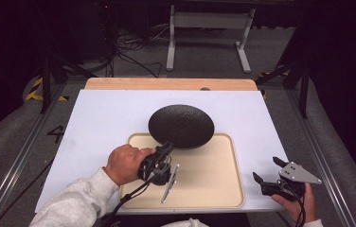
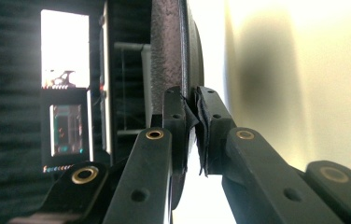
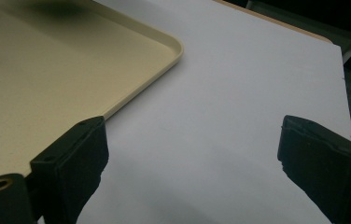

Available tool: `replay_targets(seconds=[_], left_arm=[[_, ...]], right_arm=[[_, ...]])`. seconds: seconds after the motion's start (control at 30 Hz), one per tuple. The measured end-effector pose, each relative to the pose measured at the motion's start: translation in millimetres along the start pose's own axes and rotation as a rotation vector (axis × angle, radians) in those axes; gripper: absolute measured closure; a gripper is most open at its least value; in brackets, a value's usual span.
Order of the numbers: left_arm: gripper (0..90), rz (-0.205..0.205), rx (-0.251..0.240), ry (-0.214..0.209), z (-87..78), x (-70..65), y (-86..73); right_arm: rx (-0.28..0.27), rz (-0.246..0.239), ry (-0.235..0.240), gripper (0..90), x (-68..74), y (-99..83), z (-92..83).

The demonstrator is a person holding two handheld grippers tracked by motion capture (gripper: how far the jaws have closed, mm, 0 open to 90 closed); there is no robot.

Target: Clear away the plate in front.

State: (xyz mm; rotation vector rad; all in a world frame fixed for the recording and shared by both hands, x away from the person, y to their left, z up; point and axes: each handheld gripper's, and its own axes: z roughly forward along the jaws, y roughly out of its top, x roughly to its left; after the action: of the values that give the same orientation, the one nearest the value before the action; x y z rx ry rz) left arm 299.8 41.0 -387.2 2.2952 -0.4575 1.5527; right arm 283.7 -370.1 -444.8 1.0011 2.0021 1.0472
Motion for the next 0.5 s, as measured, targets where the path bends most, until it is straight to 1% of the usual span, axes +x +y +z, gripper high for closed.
replay_targets(seconds=[0.07, 0.13, 0.17, 0.2, 0.23, 0.27, 0.3, 0.33, 0.37, 0.4, 0.43, 0.47, 0.5], left_arm=[[83.1, 0.03, -0.011, -0.01, -8.5, -5.3, 6.9], [83.0, 0.042, -0.022, -0.024, -15.9, -11.5, 13.3], [82.8, 0.034, -0.036, -0.042, -17.6, -13.2, 15.3], [83.1, 0.034, -0.036, -0.042, -17.6, -13.2, 15.3], [82.7, 0.037, -0.045, -0.053, -20.4, -18.6, 17.7], [82.7, 0.037, -0.054, -0.059, -21.1, -20.8, 18.9], [82.4, 0.033, -0.068, -0.062, -22.4, -23.2, 19.2], [82.3, 0.035, -0.067, -0.068, -22.8, -25.8, 20.3], [82.0, 0.035, -0.067, -0.068, -22.8, -25.8, 20.3], [82.0, 0.033, -0.081, -0.064, -23.3, -28.5, 20.5], [81.5, 0.026, -0.076, -0.07, -24.8, -31.1, 20.2], [81.6, 0.028, -0.082, -0.077, -23.6, -33.1, 21.0], [81.3, 0.038, -0.101, -0.078, -24.0, -36.3, 20.6]], right_arm=[[0.003, -0.004, -0.005, 9.1, 0.4, 0.2, -0.3], [0.004, -0.003, -0.004, 9.1, 0.4, 0.3, -0.3], [0.005, -0.002, -0.006, 9.1, 0.5, 0.3, -0.1], [0.005, -0.002, -0.006, 9.1, 0.5, 0.3, -0.1], [0.004, -0.005, -0.004, 9.1, 1.0, 0.7, -0.2], [0.003, -0.007, -0.004, 9.1, 1.2, 0.8, -0.4], [0.005, -0.006, -0.006, 9.1, 1.2, 0.8, -0.7], [0.003, -0.004, -0.004, 9.1, 1.0, 0.7, -0.8], [0.003, -0.004, -0.004, 9.1, 1.0, 0.7, -0.8], [0.004, -0.002, -0.004, 9.1, 0.6, 0.3, -0.8], [0.005, -0.001, -0.005, 9.3, 0.4, 0.1, -0.7], [0.007, -0.001, -0.002, 9.5, 0.3, -0.1, -0.5], [0.008, -0.002, -0.002, 9.5, 0.3, -0.4, -0.4]])
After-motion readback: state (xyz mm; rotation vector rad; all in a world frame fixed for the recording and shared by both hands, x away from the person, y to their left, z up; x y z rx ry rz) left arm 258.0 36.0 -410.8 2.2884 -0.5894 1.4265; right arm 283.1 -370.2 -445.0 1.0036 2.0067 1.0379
